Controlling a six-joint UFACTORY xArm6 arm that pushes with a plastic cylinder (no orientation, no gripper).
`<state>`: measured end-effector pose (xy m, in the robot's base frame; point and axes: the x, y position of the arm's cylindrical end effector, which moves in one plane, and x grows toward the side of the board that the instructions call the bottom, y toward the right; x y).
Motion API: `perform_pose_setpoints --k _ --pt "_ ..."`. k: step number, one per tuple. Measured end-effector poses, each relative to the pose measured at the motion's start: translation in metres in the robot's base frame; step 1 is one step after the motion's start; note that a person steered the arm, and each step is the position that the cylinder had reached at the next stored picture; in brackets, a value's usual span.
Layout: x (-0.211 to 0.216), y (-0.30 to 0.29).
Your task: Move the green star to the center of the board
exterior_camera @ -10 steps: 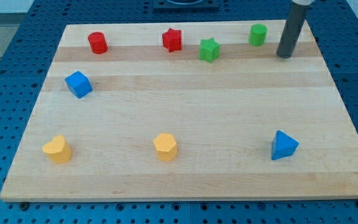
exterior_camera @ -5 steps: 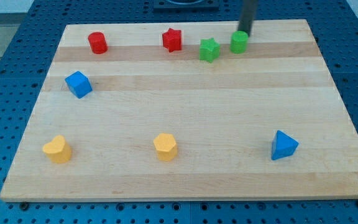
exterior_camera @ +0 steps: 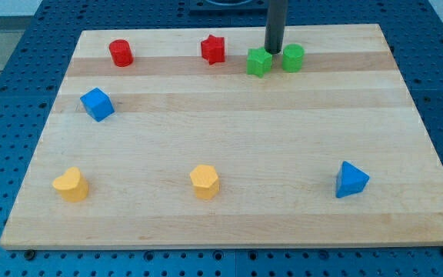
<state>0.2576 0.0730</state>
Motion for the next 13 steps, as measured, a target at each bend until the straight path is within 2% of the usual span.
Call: perform_pose_setpoints --k 1,2,4,7,11,12,13 --pt "0.000 -0.017" --pt "0.013 -0.045" --pt "0.044 -0.063" --pt "0.022 -0.064" --pt "0.014 -0.017" --pt "0.024 -0.023" --pt "0.051 -0.048"
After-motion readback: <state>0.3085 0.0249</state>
